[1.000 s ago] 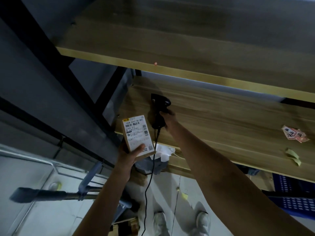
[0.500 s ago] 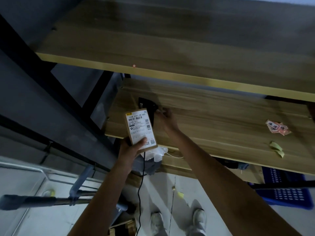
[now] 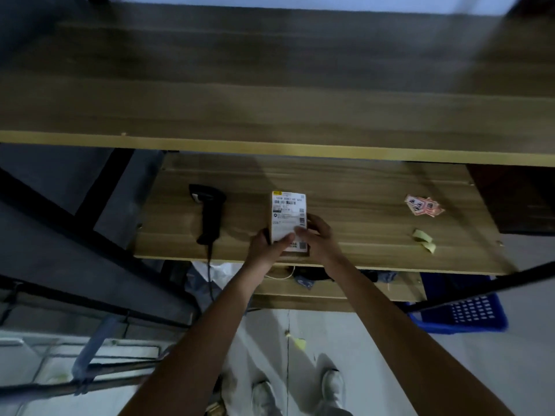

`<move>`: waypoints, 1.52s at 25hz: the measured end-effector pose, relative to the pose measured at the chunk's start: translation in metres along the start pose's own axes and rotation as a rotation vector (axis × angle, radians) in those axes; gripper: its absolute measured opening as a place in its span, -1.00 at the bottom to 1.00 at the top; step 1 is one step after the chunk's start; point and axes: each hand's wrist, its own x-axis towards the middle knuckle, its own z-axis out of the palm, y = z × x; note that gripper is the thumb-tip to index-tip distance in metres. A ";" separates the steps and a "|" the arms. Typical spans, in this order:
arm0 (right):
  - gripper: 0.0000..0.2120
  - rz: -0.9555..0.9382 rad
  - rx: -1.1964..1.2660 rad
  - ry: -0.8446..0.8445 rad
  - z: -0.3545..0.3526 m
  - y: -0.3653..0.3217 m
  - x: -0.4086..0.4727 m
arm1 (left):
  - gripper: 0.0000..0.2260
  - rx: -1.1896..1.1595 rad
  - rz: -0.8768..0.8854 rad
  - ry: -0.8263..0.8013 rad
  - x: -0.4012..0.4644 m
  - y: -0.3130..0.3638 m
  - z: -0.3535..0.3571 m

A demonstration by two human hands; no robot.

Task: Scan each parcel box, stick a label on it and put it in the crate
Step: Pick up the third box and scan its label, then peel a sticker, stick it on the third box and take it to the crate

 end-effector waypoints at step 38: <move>-0.74 0.086 -0.917 0.620 -0.297 0.014 0.100 | -0.26 0.370 -0.027 0.212 0.069 -0.018 0.125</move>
